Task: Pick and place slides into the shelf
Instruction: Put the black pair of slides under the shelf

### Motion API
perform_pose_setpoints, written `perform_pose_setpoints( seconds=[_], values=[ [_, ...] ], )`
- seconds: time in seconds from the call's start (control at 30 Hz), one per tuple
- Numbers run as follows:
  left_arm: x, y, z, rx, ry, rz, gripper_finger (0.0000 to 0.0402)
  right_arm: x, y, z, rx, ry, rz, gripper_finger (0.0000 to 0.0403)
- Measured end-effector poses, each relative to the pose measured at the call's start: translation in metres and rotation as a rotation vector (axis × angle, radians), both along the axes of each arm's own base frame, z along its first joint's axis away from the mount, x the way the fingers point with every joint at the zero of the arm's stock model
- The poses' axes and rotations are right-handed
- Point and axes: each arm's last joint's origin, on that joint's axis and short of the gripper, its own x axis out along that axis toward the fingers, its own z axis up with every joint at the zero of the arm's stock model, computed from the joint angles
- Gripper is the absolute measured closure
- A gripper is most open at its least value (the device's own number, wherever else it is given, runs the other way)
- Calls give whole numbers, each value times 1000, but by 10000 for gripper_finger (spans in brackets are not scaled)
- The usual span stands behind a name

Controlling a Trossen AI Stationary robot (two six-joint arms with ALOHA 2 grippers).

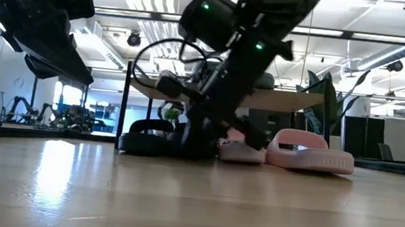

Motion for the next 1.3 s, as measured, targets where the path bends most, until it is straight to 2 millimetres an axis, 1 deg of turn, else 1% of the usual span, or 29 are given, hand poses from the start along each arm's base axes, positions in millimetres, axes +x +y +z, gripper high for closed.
perform_pose_setpoints(
  seconds=[0.1, 0.23, 0.33, 0.4, 0.53, 0.6, 0.7, 0.8, 0.87, 0.97, 1.13, 1.2, 1.3],
  values=[
    [0, 0, 0, 2, 2, 2, 398, 8, -5, 11, -30, -9, 60, 394],
    [2, 0, -5, 11, 20, 15, 398, 16, -3, 24, -49, -14, 101, 394],
    [5, 0, -13, 32, 53, 29, 398, 15, 9, 32, -32, 24, 123, 394],
    [8, 2, -20, 44, 81, 47, 398, 13, 24, 35, -12, 48, 139, 394],
    [18, 8, -35, 73, 110, 127, 398, 5, 70, 47, 6, 40, 184, 394],
    [25, 12, -39, 89, 97, 172, 398, 0, 95, 55, -5, 12, 170, 394],
    [35, 17, -42, 103, 60, 205, 398, -12, 124, 63, -2, -2, 122, 394],
    [44, 26, -47, 146, 58, 212, 398, -25, 145, 64, 2, 10, 88, 394],
    [48, 36, -53, 179, 78, 231, 398, -33, 156, 65, -1, 12, 68, 394],
    [52, 53, -62, 210, 133, 283, 398, -42, 166, 65, 5, 17, 37, 394],
    [57, 77, -69, 218, 156, 373, 398, -47, 172, 65, 16, 3, -5, 394],
    [59, 83, -67, 226, 138, 384, 398, -47, 172, 65, 15, 4, -4, 394],
    [63, 84, -62, 238, 94, 359, 398, -48, 172, 65, 10, 8, 1, 394]
  ],
)
